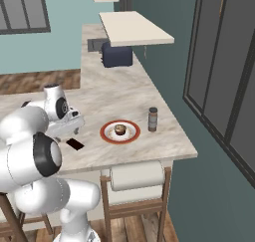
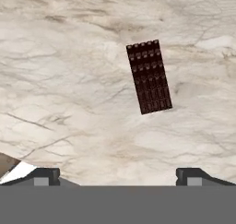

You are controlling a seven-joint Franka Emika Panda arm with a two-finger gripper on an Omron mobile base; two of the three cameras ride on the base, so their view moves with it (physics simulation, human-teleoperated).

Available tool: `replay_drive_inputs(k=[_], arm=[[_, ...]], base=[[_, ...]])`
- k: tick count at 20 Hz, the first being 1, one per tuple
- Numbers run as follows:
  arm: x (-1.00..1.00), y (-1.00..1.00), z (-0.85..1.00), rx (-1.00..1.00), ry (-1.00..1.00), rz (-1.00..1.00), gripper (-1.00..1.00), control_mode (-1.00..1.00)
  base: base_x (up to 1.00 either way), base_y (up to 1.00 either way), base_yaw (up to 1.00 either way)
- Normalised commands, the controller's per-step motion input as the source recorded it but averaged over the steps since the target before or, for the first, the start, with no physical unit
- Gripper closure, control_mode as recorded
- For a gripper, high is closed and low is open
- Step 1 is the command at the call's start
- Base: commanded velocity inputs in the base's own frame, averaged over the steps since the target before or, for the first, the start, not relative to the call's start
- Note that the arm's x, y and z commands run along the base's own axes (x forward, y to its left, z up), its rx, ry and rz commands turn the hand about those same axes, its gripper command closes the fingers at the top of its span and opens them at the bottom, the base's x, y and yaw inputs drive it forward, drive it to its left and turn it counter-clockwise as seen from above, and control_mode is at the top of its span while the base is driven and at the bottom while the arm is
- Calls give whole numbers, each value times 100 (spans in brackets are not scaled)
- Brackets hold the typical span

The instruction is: Take the cinnamon bottle from the cabinet and place it on the dining table, next to the plate with the cupcake. Then take the chocolate from the dining counter and place it on the cupcake plate.

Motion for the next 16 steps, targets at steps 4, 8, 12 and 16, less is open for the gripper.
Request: replay_drive_inputs(k=[4,8,12,16], arm=[[14,5,-38,-4,-10,5,-100,-100],[14,1,-39,0,-11,5,-100,-100],[19,-1,-29,0,-4,7,-100,-100],[17,0,-23,0,-1,4,-100,-100]], base=[[0,0,0],[0,0,0],[0,0,0],[0,0,0]])
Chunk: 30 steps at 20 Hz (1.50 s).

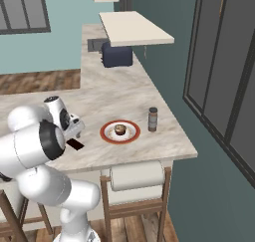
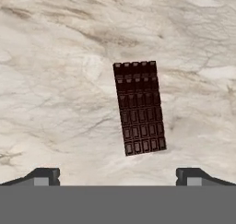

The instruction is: Take the cinnamon bottle from the cabinet and place it on the dining table, next to the plate with the cupcake. Then take the chocolate from the dining counter and place it on the cupcake plate.

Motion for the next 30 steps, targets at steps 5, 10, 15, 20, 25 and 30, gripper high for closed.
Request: replay_drive_inputs(k=[5,10,15,20,25,30], arm=[[17,5,-22,0,0,0,-100,-100],[17,0,-27,0,0,1,-100,-100],[21,2,-25,0,0,0,-100,-100],[25,4,-21,0,0,1,-100,-100],[17,2,-23,0,0,0,-100,-100],[5,0,-37,-2,0,0,-100,-100]], base=[[0,0,0],[0,0,0],[0,0,0],[0,0,0],[0,0,0],[0,0,0]])
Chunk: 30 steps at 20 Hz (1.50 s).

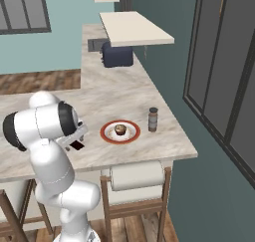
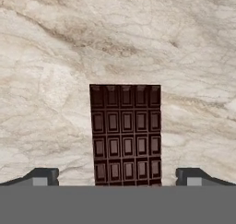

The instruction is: Take the cinnamon bottle from the cabinet and place it on the dining table, next to the plate with the cupcake. Then take the chocolate from the dining counter and place it on the cupcake plate.

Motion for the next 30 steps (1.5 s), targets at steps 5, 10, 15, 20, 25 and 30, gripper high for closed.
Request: replay_drive_inputs(k=[5,10,15,20,25,30], arm=[[6,0,-50,-5,0,0,-100,-100],[4,0,-63,-4,0,0,100,-100],[-2,-3,-70,-1,0,0,100,-100],[-4,-11,-60,-3,-2,0,100,-100],[-12,-12,-41,-11,-10,0,100,-100],[1,-9,-12,-7,-17,0,100,-100]], base=[[0,0,0],[0,0,0],[0,0,0],[0,0,0],[0,0,0],[0,0,0]])
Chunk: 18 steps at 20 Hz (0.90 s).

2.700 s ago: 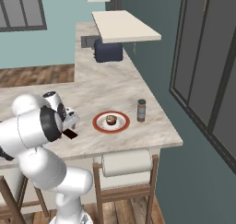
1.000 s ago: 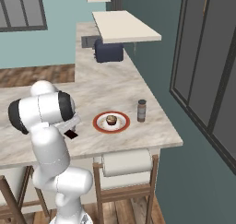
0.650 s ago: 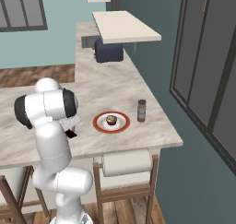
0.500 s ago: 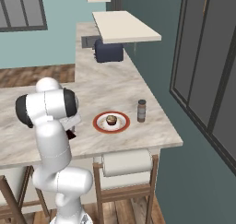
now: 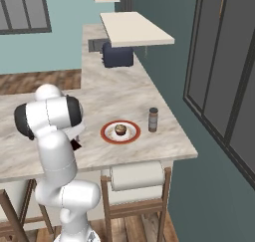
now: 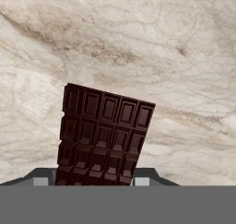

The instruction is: Take the cinnamon bottle from the cabinet and place it on the dining table, next to the plate with the cupcake. Then take the chocolate from the dining counter and place it on the cupcake plate.

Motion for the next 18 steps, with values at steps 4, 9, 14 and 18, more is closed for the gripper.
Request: replay_drive_inputs(k=[4,9,14,18], arm=[[21,-21,26,0,-5,0,100,-100],[27,-28,30,0,0,0,100,-100],[24,-31,24,1,0,0,100,-100],[13,-21,25,1,0,0,100,-100]], base=[[0,0,0],[0,0,0],[0,0,0],[0,0,0]])
